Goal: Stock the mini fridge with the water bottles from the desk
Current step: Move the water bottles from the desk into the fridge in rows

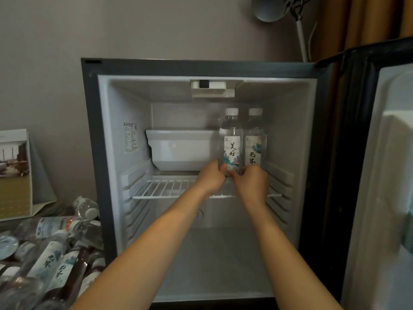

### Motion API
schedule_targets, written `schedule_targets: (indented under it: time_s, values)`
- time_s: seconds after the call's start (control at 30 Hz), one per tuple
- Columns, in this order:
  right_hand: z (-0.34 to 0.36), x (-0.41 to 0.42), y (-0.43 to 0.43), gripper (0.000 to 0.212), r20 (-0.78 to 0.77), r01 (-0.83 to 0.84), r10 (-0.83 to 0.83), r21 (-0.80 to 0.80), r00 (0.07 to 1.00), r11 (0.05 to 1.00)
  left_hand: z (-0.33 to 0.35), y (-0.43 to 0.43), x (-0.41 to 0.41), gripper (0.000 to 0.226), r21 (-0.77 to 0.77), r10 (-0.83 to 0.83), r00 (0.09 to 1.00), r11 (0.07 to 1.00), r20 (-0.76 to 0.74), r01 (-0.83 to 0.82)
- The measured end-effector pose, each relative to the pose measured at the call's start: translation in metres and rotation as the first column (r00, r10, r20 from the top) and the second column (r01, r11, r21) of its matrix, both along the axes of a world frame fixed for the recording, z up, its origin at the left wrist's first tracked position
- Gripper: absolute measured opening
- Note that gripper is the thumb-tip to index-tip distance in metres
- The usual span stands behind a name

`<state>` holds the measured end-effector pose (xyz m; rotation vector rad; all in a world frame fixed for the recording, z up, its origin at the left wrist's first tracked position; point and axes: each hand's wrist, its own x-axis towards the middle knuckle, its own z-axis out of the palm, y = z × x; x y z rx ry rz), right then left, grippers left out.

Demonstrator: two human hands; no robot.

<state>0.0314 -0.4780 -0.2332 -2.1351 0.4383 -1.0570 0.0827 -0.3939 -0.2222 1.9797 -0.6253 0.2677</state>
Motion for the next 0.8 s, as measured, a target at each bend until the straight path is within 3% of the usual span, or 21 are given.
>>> schedule_targets:
  time_s: [0.13, 0.23, 0.3, 0.37, 0.5, 0.6, 0.7, 0.8]
  values:
    - [-0.002, -0.002, 0.001, 0.021, 0.009, 0.004, -0.003, -0.037, 1.000, 0.999, 0.003, 0.005, -0.007, 0.029, 0.020, -0.001, 1.000, 1.000, -0.018, 0.001]
    - [-0.006, -0.015, 0.012, 0.019, 0.196, -0.001, 0.012, -0.059, 0.981, 0.998, 0.003, 0.013, -0.019, 0.030, 0.008, 0.009, 1.000, 1.000, 0.003, -0.009]
    - [-0.009, -0.025, 0.027, 0.022, 0.350, -0.052, 0.076, -0.078, 0.934, 0.996, 0.002, 0.026, -0.035, 0.037, -0.069, 0.011, 1.000, 0.998, 0.025, -0.009]
    - [-0.013, -0.033, 0.044, 0.019, 0.403, -0.144, 0.165, -0.082, 0.900, 0.986, 0.000, 0.047, -0.055, 0.034, -0.178, 0.016, 0.997, 0.984, 0.072, -0.003]
    - [-0.033, -0.038, 0.085, 0.017, 0.341, -0.376, 0.351, 0.009, 0.872, 0.927, -0.012, 0.113, -0.091, 0.023, -0.330, 0.008, 0.992, 0.943, 0.127, 0.034]
    - [-0.057, -0.041, 0.128, 0.019, 0.273, -0.563, 0.520, 0.108, 0.809, 0.819, -0.027, 0.169, -0.108, 0.032, -0.391, 0.110, 0.987, 0.919, 0.118, -0.056]
    - [-0.088, -0.044, 0.172, 0.018, 0.144, -0.679, 0.666, 0.079, 0.732, 0.730, -0.044, 0.220, -0.115, 0.030, -0.363, 0.245, 0.968, 0.908, 0.060, -0.207]
    - [-0.113, -0.047, 0.209, 0.018, -0.091, -0.740, 0.740, 0.036, 0.667, 0.671, -0.069, 0.267, -0.114, 0.025, -0.293, 0.357, 0.933, 0.889, -0.042, -0.353]
